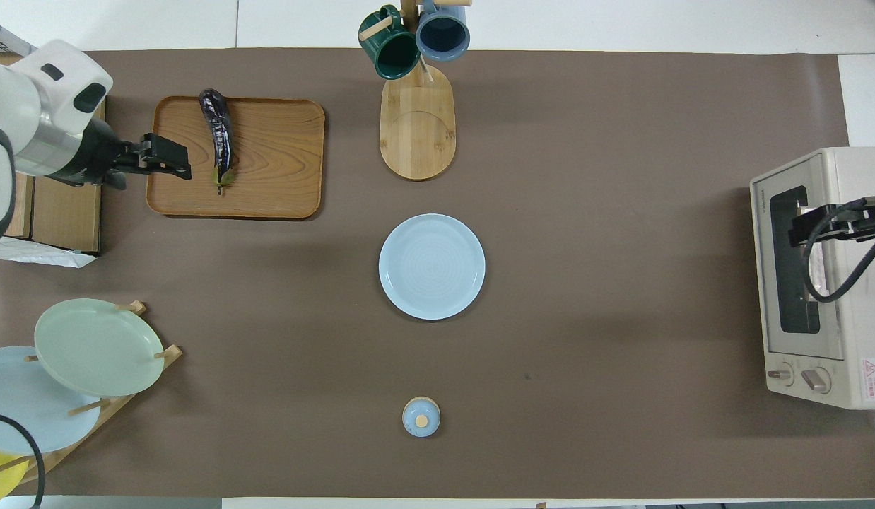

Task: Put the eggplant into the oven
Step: 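Reach the left gripper down to the eggplant on the wooden tray, then grasp the eggplant with the left gripper while the right gripper reaches the oven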

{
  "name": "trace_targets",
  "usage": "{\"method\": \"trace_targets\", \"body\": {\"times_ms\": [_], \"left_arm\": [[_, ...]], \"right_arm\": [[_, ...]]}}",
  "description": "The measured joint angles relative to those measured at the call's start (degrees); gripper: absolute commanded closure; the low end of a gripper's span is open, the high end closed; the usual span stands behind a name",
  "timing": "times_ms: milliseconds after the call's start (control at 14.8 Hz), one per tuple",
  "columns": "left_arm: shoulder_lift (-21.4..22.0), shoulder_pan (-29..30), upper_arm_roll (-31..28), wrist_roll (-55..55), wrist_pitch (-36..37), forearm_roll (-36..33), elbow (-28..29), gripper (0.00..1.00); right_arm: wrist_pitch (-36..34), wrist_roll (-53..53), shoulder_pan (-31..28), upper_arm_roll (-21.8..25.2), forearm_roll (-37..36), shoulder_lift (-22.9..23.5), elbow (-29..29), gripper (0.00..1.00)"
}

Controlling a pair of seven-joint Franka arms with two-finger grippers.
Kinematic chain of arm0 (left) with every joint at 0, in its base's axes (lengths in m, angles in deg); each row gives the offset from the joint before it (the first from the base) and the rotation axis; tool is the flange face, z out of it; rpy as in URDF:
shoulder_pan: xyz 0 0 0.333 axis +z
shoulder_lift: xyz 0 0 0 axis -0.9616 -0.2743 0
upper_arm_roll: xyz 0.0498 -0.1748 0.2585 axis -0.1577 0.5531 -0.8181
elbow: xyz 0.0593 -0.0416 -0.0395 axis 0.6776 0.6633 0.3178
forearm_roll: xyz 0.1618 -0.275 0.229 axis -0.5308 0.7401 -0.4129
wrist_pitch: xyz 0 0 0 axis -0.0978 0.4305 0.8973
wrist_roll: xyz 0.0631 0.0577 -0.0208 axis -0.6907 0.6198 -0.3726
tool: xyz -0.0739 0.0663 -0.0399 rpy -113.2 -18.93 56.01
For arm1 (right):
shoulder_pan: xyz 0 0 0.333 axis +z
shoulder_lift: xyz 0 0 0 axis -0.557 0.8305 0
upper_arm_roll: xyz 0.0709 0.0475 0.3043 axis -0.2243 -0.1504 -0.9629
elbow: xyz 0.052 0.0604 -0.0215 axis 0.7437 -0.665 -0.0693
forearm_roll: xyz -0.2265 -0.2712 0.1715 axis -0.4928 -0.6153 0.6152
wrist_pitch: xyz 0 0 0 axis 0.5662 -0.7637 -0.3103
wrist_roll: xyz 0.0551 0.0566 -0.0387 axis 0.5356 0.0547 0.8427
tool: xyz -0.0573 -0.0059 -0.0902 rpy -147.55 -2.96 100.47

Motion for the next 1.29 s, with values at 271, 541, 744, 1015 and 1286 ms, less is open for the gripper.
{"method": "trace_targets", "body": {"times_ms": [271, 541, 744, 1015, 1286], "left_arm": [[-10.35, -0.21, 0.15, 0.05, -4.02, -1.85, -5.72, 0.0], [-18.15, -1.45, 0.43, 0.05, -8.88, -5.23, -11.41, 0.0], [-18.89, -1.42, 0.32, 0.07, -10.57, -7.14, -11.76, 0.0], [-19.69, -1.48, 0.36, 0.15, -14.58, -7.34, -10.41, 0.0], [-20.03, -1.51, 0.36, 0.58, -15.42, -7.36, -9.33, 0.0]], "right_arm": [[1.86, -0.01, -0.56, 0.27, 0.0, -1.86, -4.29, 1.0], [9.52, -0.06, -1.58, 0.45, -2.23, -2.85, -9.62, 1.0], [12.03, -0.1, -1.85, 0.52, -4.8, -2.81, -11.76, 1.0], [14.24, -0.12, -3.05, 0.54, -6.14, -2.36, -13.49, 1.0], [14.84, -0.12, -3.34, 0.54, -7.36, -1.07, -13.73, 1.0]]}}
